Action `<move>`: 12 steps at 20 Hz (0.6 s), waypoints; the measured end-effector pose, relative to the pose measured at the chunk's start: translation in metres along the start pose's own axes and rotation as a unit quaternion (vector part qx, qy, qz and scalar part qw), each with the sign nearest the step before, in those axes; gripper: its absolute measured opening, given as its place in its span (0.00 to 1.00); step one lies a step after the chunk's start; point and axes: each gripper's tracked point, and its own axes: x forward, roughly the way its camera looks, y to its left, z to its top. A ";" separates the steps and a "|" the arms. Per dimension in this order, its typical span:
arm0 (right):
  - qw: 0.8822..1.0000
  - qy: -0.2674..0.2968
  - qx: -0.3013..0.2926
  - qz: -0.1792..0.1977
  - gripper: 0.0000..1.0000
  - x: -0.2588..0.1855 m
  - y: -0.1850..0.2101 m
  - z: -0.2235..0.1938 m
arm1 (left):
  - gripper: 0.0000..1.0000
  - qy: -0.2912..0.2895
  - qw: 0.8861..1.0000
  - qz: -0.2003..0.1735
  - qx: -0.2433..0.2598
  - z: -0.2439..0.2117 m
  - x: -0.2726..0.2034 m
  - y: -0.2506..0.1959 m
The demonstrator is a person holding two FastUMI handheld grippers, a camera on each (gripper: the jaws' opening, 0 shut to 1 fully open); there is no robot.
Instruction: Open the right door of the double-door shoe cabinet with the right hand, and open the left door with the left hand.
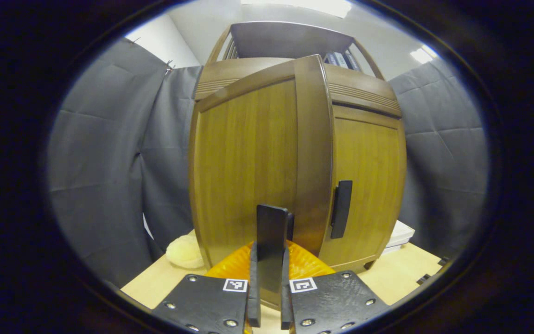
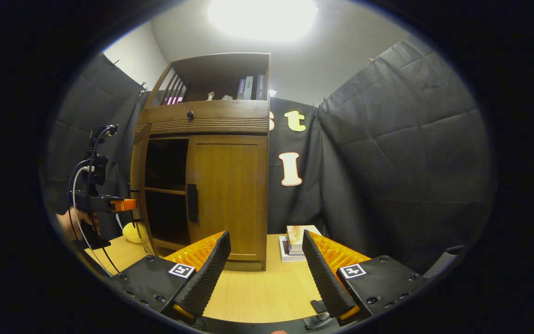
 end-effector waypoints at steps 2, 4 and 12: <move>1.000 -0.002 0.001 0.012 0.98 0.004 0.009 0.000 | 0.19 -0.001 1.000 0.003 -0.001 0.001 -0.009 0.009; 1.000 -0.003 0.000 0.023 0.98 0.005 0.018 0.000 | 0.17 0.000 1.000 0.008 -0.005 -0.001 -0.018 0.018; 0.998 -0.002 0.002 0.062 0.98 0.015 0.051 -0.004 | 0.19 -0.002 1.000 0.025 -0.008 -0.001 -0.041 0.055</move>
